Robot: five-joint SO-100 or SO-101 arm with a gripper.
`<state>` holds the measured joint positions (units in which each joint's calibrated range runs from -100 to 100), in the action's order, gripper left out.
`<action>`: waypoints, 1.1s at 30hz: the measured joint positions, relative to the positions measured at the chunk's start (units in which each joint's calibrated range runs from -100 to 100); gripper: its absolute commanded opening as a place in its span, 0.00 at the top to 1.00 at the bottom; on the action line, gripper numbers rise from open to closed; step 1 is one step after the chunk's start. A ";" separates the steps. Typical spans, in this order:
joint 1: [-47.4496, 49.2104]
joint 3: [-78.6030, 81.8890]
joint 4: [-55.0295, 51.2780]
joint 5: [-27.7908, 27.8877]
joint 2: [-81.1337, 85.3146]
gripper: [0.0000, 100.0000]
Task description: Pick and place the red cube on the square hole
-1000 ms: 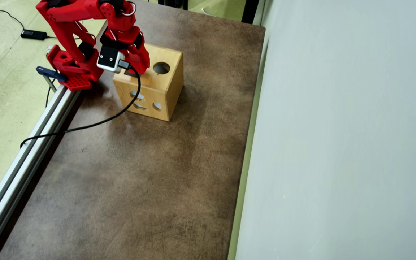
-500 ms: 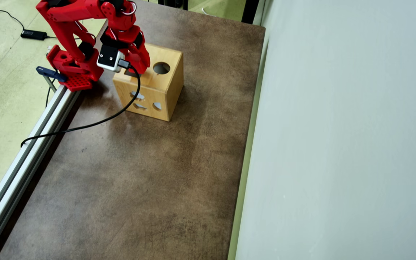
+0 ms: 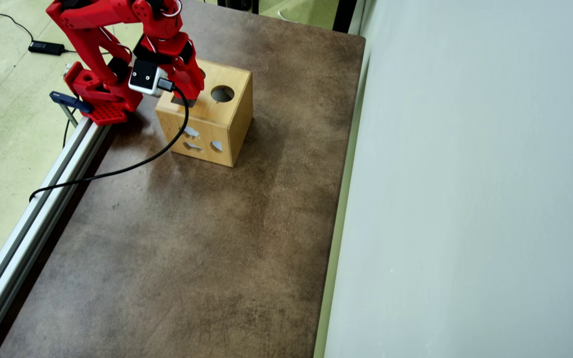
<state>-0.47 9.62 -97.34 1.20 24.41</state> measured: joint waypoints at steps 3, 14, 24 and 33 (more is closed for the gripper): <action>0.00 0.09 0.00 0.00 0.00 0.93; 0.00 1.99 0.00 0.00 1.27 0.93; 0.00 3.79 0.00 0.00 1.27 0.93; 0.00 3.79 0.00 0.00 1.27 0.93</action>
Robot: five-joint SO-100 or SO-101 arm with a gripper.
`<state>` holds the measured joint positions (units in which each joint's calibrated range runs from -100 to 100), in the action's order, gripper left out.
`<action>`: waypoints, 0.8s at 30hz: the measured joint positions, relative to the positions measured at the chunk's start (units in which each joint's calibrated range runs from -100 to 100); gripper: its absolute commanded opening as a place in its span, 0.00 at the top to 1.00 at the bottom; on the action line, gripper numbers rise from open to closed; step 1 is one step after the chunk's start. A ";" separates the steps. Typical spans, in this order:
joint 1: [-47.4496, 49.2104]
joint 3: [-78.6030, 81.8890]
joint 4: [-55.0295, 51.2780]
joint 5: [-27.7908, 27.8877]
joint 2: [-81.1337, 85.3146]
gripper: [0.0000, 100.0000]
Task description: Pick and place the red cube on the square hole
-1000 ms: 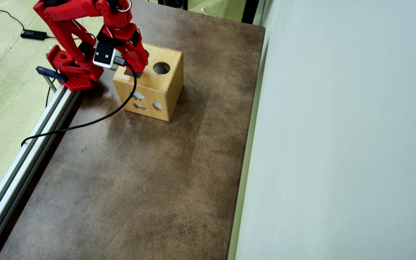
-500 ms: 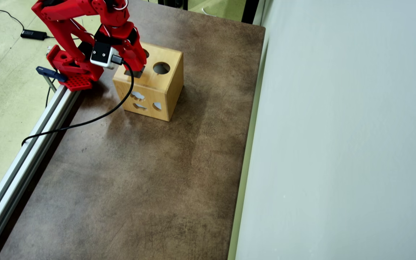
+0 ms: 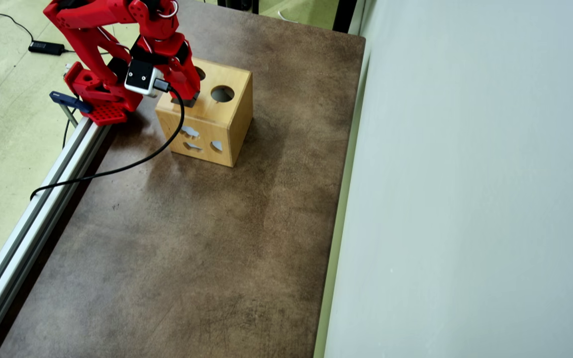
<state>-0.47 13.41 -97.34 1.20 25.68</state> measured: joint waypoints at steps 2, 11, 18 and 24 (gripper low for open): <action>0.00 0.27 0.00 0.00 0.00 0.93; 0.00 0.27 0.00 0.00 -2.03 0.93; 0.00 0.27 0.00 0.00 -2.54 0.93; 0.00 0.27 0.00 0.00 -4.58 0.93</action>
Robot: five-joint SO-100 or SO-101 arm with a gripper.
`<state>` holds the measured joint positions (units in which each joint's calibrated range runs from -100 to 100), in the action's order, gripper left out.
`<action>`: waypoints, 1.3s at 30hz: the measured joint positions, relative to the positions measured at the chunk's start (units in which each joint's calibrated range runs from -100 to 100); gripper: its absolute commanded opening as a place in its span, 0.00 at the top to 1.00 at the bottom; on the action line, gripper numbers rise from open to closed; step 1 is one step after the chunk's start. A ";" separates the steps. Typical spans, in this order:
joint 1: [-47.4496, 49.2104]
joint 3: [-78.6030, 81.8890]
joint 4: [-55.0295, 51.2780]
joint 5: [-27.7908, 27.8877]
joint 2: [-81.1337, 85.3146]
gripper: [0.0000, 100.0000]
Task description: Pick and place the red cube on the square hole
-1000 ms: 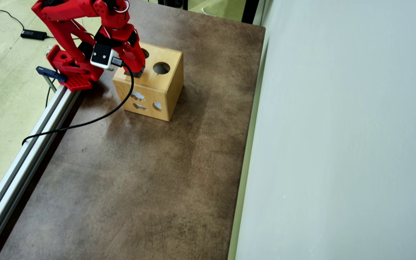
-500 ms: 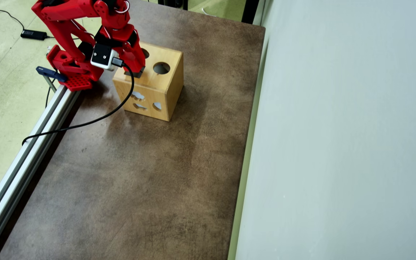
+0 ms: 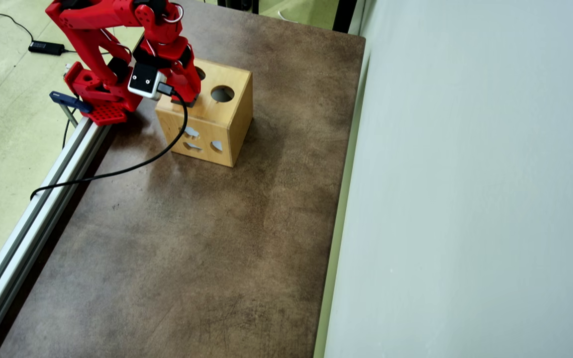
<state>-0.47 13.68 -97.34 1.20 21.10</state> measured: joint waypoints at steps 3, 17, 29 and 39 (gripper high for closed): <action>0.00 0.00 0.00 0.00 0.00 0.93; 0.00 1.44 0.16 0.00 -0.51 0.93; -0.07 1.26 0.24 0.00 -3.14 0.93; -0.14 1.17 0.24 0.00 -3.14 0.92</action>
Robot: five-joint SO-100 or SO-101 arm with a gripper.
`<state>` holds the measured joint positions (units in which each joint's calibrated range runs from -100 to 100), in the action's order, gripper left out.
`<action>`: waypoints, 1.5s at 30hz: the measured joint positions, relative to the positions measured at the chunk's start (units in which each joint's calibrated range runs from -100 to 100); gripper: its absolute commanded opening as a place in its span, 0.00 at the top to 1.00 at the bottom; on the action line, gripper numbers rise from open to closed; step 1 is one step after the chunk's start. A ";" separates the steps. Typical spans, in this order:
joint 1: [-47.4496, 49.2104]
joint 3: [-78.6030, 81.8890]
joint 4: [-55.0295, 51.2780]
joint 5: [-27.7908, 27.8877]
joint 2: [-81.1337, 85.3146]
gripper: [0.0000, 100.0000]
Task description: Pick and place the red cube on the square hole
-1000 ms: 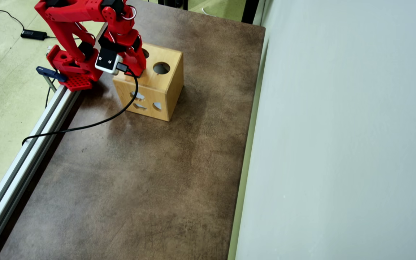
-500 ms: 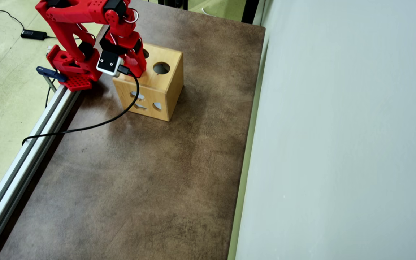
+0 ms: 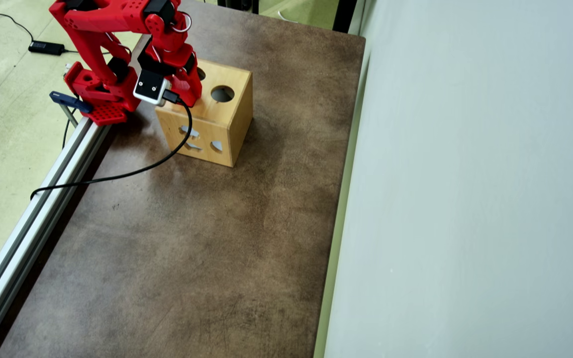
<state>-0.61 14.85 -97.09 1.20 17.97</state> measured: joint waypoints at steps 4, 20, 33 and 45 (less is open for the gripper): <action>0.00 0.00 0.00 0.00 0.00 0.92; -0.07 0.00 -0.24 -0.05 0.00 0.93; -0.36 0.00 -0.24 -0.05 0.00 0.71; -2.73 0.09 -0.32 -0.10 -0.25 0.08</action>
<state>-3.34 14.94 -97.42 1.10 17.71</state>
